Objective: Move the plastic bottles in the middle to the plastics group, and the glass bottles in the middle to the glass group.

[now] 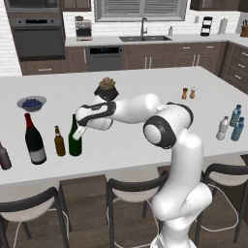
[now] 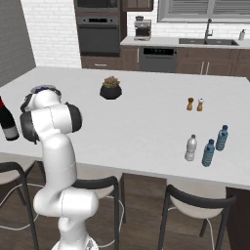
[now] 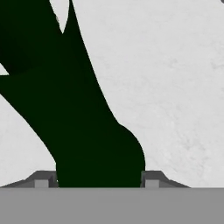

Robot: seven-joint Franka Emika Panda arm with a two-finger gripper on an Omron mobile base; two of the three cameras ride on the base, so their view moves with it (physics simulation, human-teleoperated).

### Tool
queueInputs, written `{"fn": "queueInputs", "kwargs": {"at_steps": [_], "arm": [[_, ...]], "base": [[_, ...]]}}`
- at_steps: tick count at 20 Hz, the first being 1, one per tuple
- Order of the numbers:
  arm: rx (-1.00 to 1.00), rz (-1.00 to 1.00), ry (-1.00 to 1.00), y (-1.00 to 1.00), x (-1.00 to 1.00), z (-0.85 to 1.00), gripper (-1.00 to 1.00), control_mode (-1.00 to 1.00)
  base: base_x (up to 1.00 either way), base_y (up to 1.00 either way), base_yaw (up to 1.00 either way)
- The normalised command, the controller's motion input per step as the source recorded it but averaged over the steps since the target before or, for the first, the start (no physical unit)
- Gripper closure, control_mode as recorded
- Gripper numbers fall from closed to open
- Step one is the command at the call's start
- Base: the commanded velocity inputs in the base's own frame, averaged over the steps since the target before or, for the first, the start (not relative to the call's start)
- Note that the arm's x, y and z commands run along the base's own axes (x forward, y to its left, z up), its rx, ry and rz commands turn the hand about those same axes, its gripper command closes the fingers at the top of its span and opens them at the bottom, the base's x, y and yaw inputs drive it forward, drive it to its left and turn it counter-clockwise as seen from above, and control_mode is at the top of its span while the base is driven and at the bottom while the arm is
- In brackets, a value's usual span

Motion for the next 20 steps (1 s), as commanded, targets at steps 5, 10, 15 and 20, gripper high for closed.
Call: {"fn": "queueInputs", "kwargs": {"at_steps": [5,10,15,20], "arm": [[0.0,0.0,0.0,0.02,0.0,0.0,-1.0,-1.0],[0.0,0.0,0.0,0.0,0.0,0.0,-1.0,-1.0],[0.0,0.0,0.0,0.0,0.0,0.0,-1.0,-1.0],[0.0,0.0,0.0,0.0,0.0,0.0,-1.0,-1.0]], "base": [[0.0,0.0,0.0],[0.0,0.0,0.0],[0.0,0.0,0.0],[0.0,0.0,0.0]]}}
